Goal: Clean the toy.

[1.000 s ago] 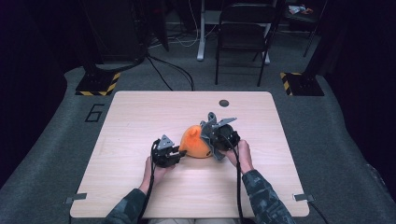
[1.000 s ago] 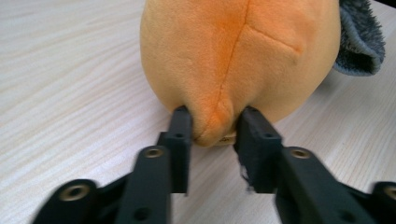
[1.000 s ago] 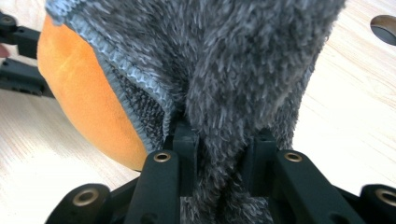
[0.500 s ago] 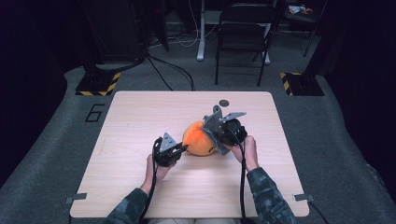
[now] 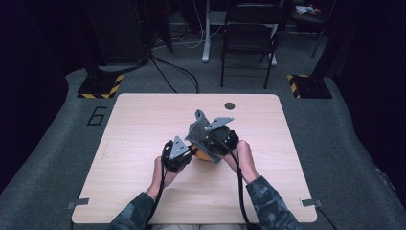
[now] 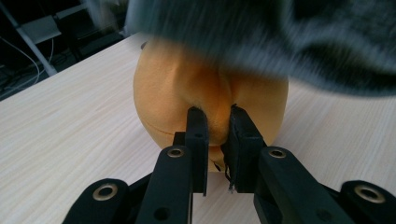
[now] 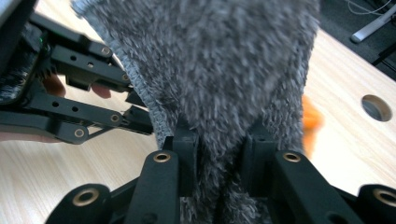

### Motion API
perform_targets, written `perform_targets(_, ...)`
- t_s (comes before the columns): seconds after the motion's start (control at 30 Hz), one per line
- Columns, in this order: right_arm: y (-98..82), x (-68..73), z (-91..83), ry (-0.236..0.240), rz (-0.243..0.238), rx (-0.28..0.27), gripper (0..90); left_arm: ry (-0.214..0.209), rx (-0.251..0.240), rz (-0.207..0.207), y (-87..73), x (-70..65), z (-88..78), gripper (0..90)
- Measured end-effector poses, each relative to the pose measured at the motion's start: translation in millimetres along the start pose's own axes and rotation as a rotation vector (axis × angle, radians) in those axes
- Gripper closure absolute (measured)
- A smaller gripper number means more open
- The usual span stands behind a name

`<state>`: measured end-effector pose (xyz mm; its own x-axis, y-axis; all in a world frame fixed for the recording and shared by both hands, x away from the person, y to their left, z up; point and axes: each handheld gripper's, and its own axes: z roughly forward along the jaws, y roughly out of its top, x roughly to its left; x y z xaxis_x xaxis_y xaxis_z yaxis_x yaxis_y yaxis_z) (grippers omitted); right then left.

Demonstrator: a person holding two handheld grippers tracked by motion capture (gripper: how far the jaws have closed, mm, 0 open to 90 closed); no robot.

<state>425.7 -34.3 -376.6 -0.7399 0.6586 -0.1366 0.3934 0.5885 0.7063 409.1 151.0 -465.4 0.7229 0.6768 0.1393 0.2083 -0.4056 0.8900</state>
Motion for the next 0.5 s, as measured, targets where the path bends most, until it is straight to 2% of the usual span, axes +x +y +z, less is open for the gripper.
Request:
perform_targets(0.07, -0.8, 3.5, 7.6, -0.010, -0.016, 0.028, 71.7, -0.006, 0.007, 0.015, -0.1, -1.9, 0.9, 80.5)
perform_targets(0.13, -3.8, 2.9, 14.8, -0.018, 0.000, 0.042, 72.2, -0.004, 0.024, 0.034, -1.0, -3.2, 1.1, 80.7)
perform_targets(0.17, -4.5, 1.1, 16.0, -0.028, -0.001, 0.054, 72.5, -0.003, 0.015, 0.030, -1.7, -3.6, 1.9, 80.9)
perform_targets(0.27, -7.0, -8.6, 16.5, -0.049, 0.016, 0.041, 72.8, -0.005, 0.012, 0.032, -2.1, -2.4, 1.5, 81.3)
perform_targets(0.33, -9.8, -14.9, 15.4, -0.077, 0.044, 0.050, 72.9, -0.010, 0.014, 0.025, -2.6, -2.5, 1.7, 81.4)
perform_targets(0.4, -13.0, -22.5, 15.2, -0.108, 0.048, 0.056, 72.9, -0.008, 0.015, 0.020, -3.0, -1.7, 1.5, 81.4)
perform_targets(0.47, -17.1, -29.9, 15.0, -0.163, 0.064, 0.081, 72.9, -0.010, 0.015, 0.015, -3.8, -0.6, 1.2, 81.4)
perform_targets(0.5, -19.6, -34.1, 15.7, -0.174, 0.081, 0.096, 72.8, -0.012, 0.015, 0.014, -4.1, -0.1, 1.5, 81.4)
